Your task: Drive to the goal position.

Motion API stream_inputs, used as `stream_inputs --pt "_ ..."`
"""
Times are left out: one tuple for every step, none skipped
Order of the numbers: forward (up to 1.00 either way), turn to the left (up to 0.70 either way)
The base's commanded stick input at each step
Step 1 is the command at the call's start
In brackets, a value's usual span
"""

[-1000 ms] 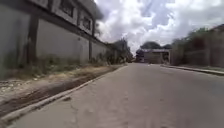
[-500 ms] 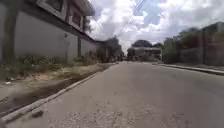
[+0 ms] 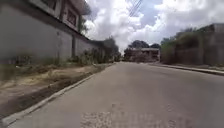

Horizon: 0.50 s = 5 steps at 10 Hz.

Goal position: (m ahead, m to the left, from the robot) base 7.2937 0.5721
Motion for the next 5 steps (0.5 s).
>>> stream_inputs --pt "1.0 0.0" --pt "1.0 0.0" --pt "1.0 0.0" --pt "1.0 0.0" --pt "1.0 0.0"
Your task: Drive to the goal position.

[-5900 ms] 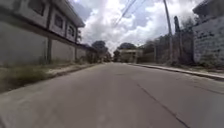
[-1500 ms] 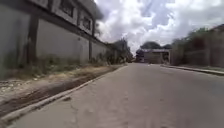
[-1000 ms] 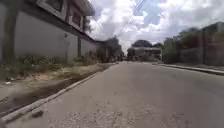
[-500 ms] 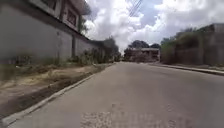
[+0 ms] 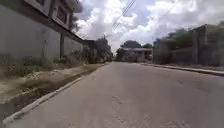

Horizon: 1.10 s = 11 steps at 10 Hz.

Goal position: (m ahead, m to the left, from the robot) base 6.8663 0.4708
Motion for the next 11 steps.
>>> stream_inputs --pt "1.0 0.0" --pt "1.0 0.0" --pt "1.0 0.0" --pt "1.0 0.0" --pt "1.0 0.0" --pt "1.0 0.0" --pt "1.0 0.0" --pt "1.0 0.0" --pt "1.0 0.0" --pt "1.0 0.0" --pt "1.0 0.0"
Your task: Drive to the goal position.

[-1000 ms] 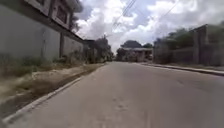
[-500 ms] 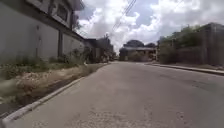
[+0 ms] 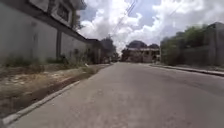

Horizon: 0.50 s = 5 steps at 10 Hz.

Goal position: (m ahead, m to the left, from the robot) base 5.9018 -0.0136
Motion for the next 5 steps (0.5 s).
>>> stream_inputs --pt "1.0 0.0" --pt "1.0 0.0" --pt "1.0 0.0" --pt "1.0 0.0" --pt "1.0 0.0"
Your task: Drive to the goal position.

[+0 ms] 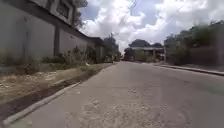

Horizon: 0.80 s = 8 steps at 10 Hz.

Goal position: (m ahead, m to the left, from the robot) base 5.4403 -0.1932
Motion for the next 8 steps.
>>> stream_inputs --pt "1.0 0.0" --pt "1.0 0.0" --pt "1.0 0.0" --pt "1.0 0.0" --pt "1.0 0.0" --pt "1.0 0.0" --pt "1.0 0.0" --pt "1.0 0.0"
